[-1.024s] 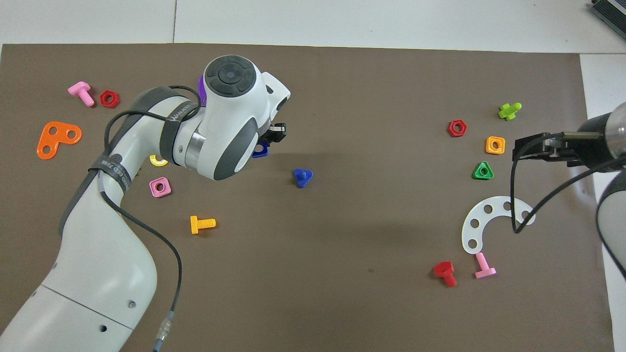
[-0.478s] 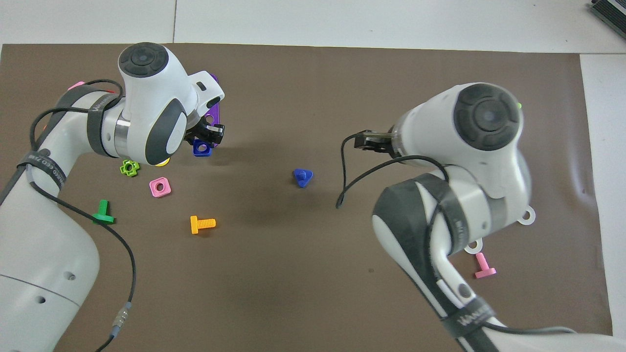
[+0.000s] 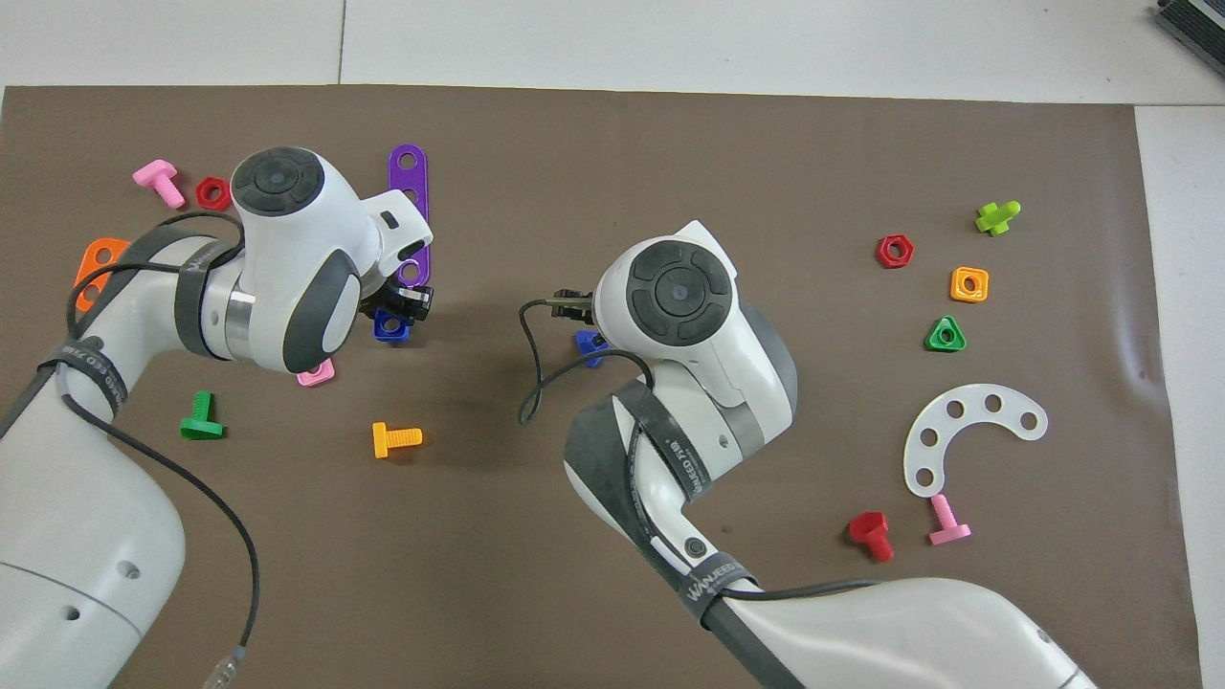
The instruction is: Unscrew and place screws in storage area
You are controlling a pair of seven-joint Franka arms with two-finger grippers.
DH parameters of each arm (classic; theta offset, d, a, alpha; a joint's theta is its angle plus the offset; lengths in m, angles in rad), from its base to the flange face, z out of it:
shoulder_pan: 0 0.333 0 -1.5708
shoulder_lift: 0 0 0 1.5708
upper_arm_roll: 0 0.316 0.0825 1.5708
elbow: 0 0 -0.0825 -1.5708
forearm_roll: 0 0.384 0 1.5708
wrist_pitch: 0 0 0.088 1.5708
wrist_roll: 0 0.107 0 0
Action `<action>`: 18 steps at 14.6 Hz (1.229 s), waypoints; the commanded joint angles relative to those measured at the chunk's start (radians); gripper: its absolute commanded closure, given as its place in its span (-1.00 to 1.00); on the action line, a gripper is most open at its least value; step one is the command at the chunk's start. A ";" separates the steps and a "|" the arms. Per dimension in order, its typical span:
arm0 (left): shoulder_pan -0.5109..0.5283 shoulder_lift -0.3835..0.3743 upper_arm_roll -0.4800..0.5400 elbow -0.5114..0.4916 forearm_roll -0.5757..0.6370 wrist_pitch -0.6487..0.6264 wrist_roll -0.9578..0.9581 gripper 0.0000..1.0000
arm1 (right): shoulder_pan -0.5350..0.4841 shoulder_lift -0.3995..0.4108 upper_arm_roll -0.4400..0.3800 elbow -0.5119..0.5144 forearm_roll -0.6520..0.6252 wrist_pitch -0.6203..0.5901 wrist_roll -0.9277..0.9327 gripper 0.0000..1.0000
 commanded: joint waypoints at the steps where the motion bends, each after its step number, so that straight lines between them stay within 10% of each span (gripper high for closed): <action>1: 0.002 -0.055 0.003 -0.082 -0.017 0.056 0.019 0.05 | 0.016 0.070 -0.002 0.025 -0.016 0.064 0.001 -1.00; 6: 0.021 -0.083 0.003 -0.062 -0.017 0.052 0.038 -0.90 | 0.027 0.098 -0.002 -0.009 -0.016 0.094 -0.011 -0.51; 12: 0.097 -0.196 0.001 -0.042 -0.020 -0.044 0.042 -0.98 | 0.054 0.095 -0.002 -0.026 -0.011 0.060 -0.002 0.04; 18: 0.209 -0.308 0.006 -0.053 -0.020 -0.187 0.153 -0.98 | 0.044 0.096 -0.002 -0.026 -0.013 0.078 -0.010 0.19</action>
